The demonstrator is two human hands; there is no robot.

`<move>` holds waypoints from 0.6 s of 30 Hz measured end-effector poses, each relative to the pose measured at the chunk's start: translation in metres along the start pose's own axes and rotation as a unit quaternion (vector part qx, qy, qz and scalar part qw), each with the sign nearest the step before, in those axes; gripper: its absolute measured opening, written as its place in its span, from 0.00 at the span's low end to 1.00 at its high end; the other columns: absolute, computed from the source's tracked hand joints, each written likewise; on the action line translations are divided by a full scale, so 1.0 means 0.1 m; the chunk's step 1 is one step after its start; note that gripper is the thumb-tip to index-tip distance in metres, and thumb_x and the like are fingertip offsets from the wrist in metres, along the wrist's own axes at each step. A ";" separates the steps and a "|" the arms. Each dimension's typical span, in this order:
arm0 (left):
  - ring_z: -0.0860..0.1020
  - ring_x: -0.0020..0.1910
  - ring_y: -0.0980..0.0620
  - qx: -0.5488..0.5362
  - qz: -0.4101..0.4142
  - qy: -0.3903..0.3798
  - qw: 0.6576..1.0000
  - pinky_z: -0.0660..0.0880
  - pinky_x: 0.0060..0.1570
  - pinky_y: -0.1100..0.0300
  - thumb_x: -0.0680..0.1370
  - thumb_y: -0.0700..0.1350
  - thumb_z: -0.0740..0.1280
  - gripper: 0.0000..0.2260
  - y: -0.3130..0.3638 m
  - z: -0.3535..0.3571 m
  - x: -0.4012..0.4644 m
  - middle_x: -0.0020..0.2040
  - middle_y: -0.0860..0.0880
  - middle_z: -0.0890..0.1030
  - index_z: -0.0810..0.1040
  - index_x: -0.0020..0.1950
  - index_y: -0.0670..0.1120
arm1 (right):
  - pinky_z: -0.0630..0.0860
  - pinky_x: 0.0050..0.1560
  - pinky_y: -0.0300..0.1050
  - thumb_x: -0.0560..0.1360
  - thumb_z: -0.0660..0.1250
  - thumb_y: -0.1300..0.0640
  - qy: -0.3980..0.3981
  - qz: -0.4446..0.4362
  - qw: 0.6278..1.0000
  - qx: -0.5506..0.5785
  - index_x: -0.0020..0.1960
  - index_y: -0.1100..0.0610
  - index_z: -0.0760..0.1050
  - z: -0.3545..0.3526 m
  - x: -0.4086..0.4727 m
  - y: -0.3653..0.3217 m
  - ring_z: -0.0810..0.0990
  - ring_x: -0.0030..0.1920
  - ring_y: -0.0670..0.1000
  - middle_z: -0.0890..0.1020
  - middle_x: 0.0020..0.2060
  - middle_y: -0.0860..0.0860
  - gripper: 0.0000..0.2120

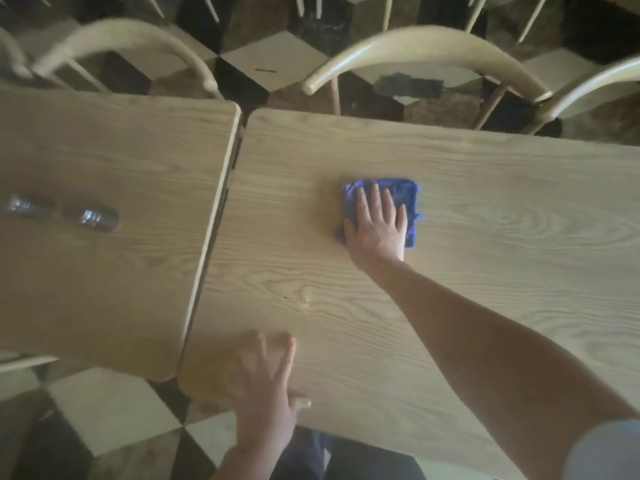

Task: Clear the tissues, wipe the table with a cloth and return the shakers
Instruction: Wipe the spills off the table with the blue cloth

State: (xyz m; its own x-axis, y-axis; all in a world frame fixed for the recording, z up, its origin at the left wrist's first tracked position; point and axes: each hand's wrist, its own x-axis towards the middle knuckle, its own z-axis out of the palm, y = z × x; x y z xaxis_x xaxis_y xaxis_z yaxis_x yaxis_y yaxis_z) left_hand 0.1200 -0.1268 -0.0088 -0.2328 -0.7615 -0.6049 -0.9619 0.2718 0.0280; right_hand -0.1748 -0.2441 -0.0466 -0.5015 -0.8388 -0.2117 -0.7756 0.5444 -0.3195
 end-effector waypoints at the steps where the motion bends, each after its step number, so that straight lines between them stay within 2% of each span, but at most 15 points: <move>1: 0.35 0.75 0.31 0.005 0.001 -0.001 1.000 0.57 0.69 0.29 0.68 0.69 0.67 0.52 0.01 0.00 -0.01 0.75 0.48 0.25 0.25 0.70 0.68 | 0.46 0.76 0.61 0.79 0.52 0.42 -0.016 -0.051 0.999 0.000 0.79 0.50 0.52 0.11 -0.05 -0.29 0.50 0.79 0.56 0.54 0.79 0.52 0.32; 3: 0.37 0.75 0.30 0.016 0.000 0.005 1.000 0.59 0.69 0.30 0.68 0.70 0.68 0.53 0.04 -0.01 -0.02 0.76 0.46 0.27 0.25 0.71 0.67 | 0.46 0.77 0.62 0.78 0.54 0.42 -0.054 -0.150 0.987 -0.001 0.79 0.51 0.53 0.32 -0.24 -0.82 0.50 0.79 0.56 0.54 0.79 0.53 0.32; 5: 0.42 0.76 0.29 0.018 -0.003 0.007 1.000 0.62 0.67 0.31 0.64 0.69 0.71 0.55 0.05 -0.02 -0.02 0.79 0.45 0.34 0.31 0.74 0.67 | 0.44 0.77 0.61 0.78 0.56 0.42 -0.101 -0.242 0.965 -0.013 0.79 0.51 0.53 0.52 -0.50 -1.19 0.49 0.79 0.56 0.53 0.79 0.53 0.33; 6: 0.47 0.76 0.28 0.022 -0.007 -0.001 1.000 0.65 0.64 0.30 0.62 0.69 0.73 0.55 0.05 -0.03 -0.03 0.80 0.44 0.40 0.38 0.76 0.67 | 0.43 0.77 0.61 0.78 0.57 0.42 -0.116 -0.283 0.952 -0.023 0.79 0.51 0.54 0.61 -0.65 -1.28 0.49 0.79 0.56 0.53 0.80 0.53 0.33; 7: 0.52 0.75 0.27 0.021 -0.012 -0.008 1.000 0.68 0.61 0.30 0.58 0.68 0.75 0.54 0.05 -0.02 -0.02 0.81 0.43 0.49 0.49 0.77 0.66 | 0.42 0.77 0.61 0.78 0.57 0.42 -0.125 -0.316 0.940 -0.033 0.79 0.51 0.54 0.68 -0.79 -1.33 0.49 0.79 0.55 0.54 0.79 0.52 0.33; 8: 0.57 0.74 0.27 0.017 -0.013 -0.006 1.000 0.71 0.58 0.30 0.56 0.67 0.77 0.50 0.03 0.01 -0.02 0.79 0.42 0.57 0.61 0.75 0.63 | 0.42 0.77 0.61 0.78 0.57 0.42 -0.129 -0.340 0.931 -0.037 0.79 0.50 0.55 0.74 -0.90 -1.33 0.49 0.79 0.55 0.54 0.79 0.52 0.33; 9: 0.60 0.73 0.28 0.013 -0.012 0.000 1.000 0.72 0.56 0.29 0.55 0.67 0.78 0.46 0.01 0.03 -0.03 0.77 0.42 0.63 0.68 0.71 0.59 | 0.43 0.77 0.61 0.78 0.57 0.42 -0.130 -0.352 0.926 -0.037 0.79 0.50 0.55 0.78 -0.99 -1.31 0.49 0.79 0.54 0.54 0.79 0.51 0.32; 11: 0.61 0.72 0.29 0.009 0.007 0.015 1.000 0.71 0.58 0.30 0.55 0.66 0.78 0.44 -0.02 0.06 -0.07 0.75 0.43 0.67 0.69 0.69 0.57 | 0.44 0.77 0.60 0.77 0.57 0.41 -0.123 -0.348 0.929 -0.031 0.78 0.49 0.55 0.81 -1.08 -1.21 0.50 0.79 0.53 0.54 0.79 0.50 0.32; 14: 0.64 0.71 0.30 0.003 0.033 0.040 0.999 0.69 0.60 0.33 0.59 0.66 0.77 0.46 -0.05 0.07 -0.15 0.76 0.43 0.66 0.65 0.74 0.57 | 0.48 0.77 0.59 0.77 0.58 0.41 -0.122 -0.319 0.940 -0.019 0.78 0.47 0.57 0.73 -1.10 -1.10 0.50 0.79 0.51 0.55 0.79 0.48 0.32; 18: 0.65 0.70 0.29 0.013 0.038 0.041 0.998 0.72 0.60 0.33 0.58 0.65 0.79 0.48 -0.01 0.06 -0.18 0.75 0.41 0.67 0.66 0.74 0.56 | 0.55 0.76 0.60 0.76 0.57 0.42 -0.085 -0.221 0.971 0.020 0.76 0.47 0.61 0.50 -1.10 -0.76 0.56 0.78 0.51 0.60 0.78 0.47 0.30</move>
State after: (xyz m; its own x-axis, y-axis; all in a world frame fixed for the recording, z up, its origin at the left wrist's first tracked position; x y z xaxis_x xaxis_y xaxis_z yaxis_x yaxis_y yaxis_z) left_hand 0.1254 -0.1102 -0.0027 -0.3174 -0.7828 -0.5352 -0.9372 0.3451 0.0510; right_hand -0.0414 -0.1925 -0.0455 -0.0491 -0.9798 -0.1938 -0.8838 0.1330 -0.4485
